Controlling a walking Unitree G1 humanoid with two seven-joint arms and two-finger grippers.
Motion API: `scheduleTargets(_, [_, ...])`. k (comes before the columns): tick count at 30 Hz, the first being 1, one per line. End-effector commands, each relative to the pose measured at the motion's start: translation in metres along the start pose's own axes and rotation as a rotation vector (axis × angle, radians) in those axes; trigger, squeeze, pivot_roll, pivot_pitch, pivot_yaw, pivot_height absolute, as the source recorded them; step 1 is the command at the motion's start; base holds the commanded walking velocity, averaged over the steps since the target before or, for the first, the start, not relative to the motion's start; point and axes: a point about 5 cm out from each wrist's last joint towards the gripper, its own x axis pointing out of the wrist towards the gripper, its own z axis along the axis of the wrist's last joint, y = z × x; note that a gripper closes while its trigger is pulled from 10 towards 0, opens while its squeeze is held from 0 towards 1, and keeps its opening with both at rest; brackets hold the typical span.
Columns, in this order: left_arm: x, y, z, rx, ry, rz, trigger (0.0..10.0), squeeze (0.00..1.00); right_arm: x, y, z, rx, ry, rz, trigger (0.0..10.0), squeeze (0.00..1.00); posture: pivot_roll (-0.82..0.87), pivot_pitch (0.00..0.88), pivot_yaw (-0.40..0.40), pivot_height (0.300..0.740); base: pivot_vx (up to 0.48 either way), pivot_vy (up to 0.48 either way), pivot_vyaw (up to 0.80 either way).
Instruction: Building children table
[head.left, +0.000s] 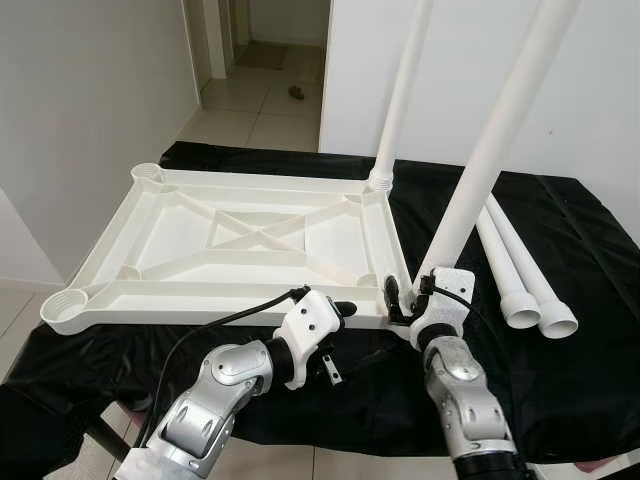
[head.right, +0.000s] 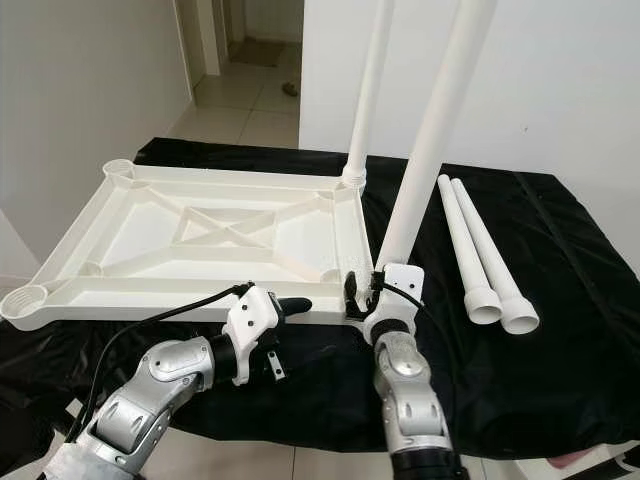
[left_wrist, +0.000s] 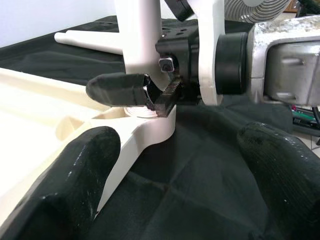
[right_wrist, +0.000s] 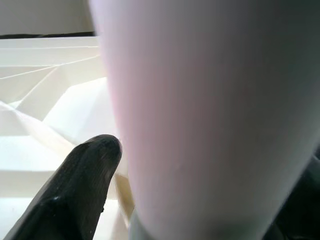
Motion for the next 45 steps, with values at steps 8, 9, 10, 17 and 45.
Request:
scheduleTargets(8, [0.001,0.001,0.005,0.001,-0.008,-0.003,10.0,0.00,0.002,-0.012,0.008,-0.092,-0.034,0.360,10.0,0.00,0.00,0.000,-0.026,0.740,0.000,0.000,0.00])
scheduleTargets(9, [0.000,0.001,0.005,0.001,-0.010,-0.002,10.0,0.00,0.002,-0.017,0.008,-0.104,-0.031,0.402,10.0,0.00,0.01,0.000,-0.024,0.740,0.000,0.000,0.00])
scheduleTargets(10, [0.000,0.001,0.006,0.001,-0.010,-0.002,10.0,0.00,0.002,-0.020,0.008,-0.114,-0.028,0.428,10.0,0.00,0.01,0.000,-0.023,0.740,0.000,0.000,0.00])
scheduleTargets(17, [0.000,0.001,0.007,0.000,-0.013,-0.001,10.0,0.00,0.002,-0.031,0.002,-0.116,0.020,0.528,10.0,0.00,0.01,0.000,-0.017,0.740,0.000,0.000,0.00])
scheduleTargets(45, [-0.001,0.000,0.010,-0.025,-0.018,0.011,10.0,0.00,-0.006,-0.037,-0.020,-0.080,0.080,0.359,10.0,0.00,0.00,0.001,-0.008,0.740,0.000,0.000,0.00])
